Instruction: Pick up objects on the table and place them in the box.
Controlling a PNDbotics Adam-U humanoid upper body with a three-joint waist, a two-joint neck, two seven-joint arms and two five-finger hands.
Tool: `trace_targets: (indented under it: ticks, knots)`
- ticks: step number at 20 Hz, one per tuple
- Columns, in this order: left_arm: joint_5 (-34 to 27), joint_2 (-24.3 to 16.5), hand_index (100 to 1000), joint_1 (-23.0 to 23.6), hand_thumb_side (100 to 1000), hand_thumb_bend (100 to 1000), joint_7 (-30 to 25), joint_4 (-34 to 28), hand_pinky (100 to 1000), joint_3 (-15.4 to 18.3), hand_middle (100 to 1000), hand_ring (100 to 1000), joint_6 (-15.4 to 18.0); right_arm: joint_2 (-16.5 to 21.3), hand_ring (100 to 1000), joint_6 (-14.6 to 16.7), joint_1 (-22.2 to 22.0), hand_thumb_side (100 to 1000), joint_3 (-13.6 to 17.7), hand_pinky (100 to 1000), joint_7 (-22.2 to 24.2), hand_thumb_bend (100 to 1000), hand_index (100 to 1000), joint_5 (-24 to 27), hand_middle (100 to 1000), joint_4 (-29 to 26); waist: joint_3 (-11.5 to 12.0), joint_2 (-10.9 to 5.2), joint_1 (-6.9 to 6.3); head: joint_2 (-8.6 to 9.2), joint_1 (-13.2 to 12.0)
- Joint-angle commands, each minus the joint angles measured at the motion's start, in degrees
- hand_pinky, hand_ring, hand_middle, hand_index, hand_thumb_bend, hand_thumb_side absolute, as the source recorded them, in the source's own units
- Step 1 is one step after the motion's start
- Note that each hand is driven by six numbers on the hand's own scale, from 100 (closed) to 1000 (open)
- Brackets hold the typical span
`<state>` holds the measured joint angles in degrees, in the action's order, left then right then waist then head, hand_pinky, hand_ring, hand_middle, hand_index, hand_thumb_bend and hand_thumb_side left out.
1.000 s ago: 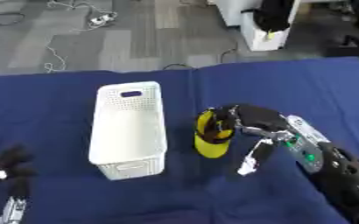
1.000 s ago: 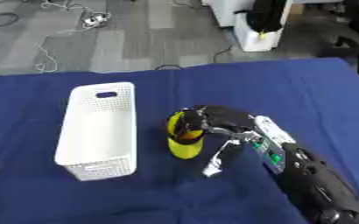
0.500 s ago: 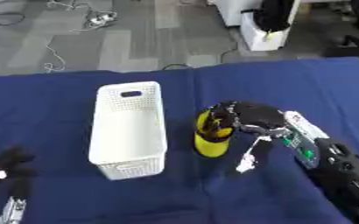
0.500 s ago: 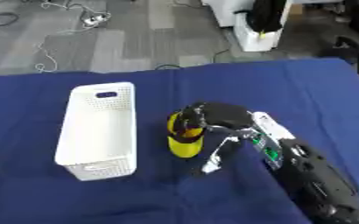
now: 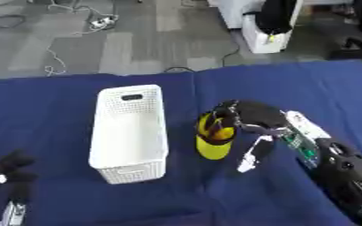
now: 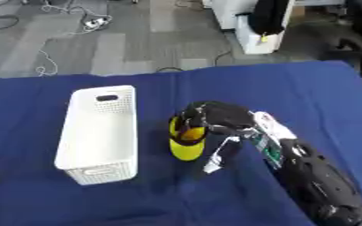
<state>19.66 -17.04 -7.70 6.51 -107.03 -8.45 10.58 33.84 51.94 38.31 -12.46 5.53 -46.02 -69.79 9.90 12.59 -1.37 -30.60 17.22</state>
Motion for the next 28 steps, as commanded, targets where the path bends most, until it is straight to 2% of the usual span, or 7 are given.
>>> trace_targets:
  ticks: [1,10,24,25,26,27,28]
  knots:
    - [-0.2,-0.3,935,-0.5,836,100,-0.1,-1.3,888,0.0,731,659,0.1,1.9,663,0.0,1.0,742,0.2,751,-0.5,771,685,-0.1,671,-0.6,-0.1,-0.98,-0.05,0.58,0.7]
    - [-0.2,-0.2,935,-0.9,838,101,-0.1,-1.4,887,-0.1,731,661,0.2,1.9,668,0.0,1.4,759,-0.4,768,-1.0,780,674,-3.6,663,0.6,0.7,-0.37,0.17,1.07,0.9]
    - [-0.2,-0.2,936,-1.2,840,101,-0.2,-1.5,886,-0.1,730,664,0.2,1.3,661,0.0,1.2,759,-1.2,764,-8.9,789,666,-13.0,653,3.1,1.2,0.42,0.43,1.14,0.8]
    - [-0.2,-0.2,936,-1.2,840,101,-0.2,-1.5,886,-0.1,730,664,0.2,1.2,612,0.0,1.1,732,-1.3,701,-9.3,787,642,-13.5,614,3.3,1.2,0.45,0.42,1.13,0.8]
    - [-0.2,-0.2,936,-1.2,840,101,-0.2,-1.5,886,-0.1,730,664,0.2,1.1,550,0.0,1.1,683,-1.3,598,-9.8,787,609,-13.8,565,3.5,1.2,0.47,0.41,1.12,0.8]
    - [-0.2,-0.2,936,-1.2,840,101,-0.2,-1.5,886,-0.1,730,664,0.2,1.0,437,0.0,1.0,611,-1.2,397,-10.6,789,526,-13.9,457,3.6,1.1,0.48,0.39,1.09,0.8]
    - [-0.2,-0.2,936,-1.2,840,100,-0.2,-1.5,886,-0.1,730,664,0.2,1.0,396,0.0,1.0,569,-1.2,338,-11.3,794,501,-13.9,417,3.7,1.1,0.48,0.38,1.07,0.8]
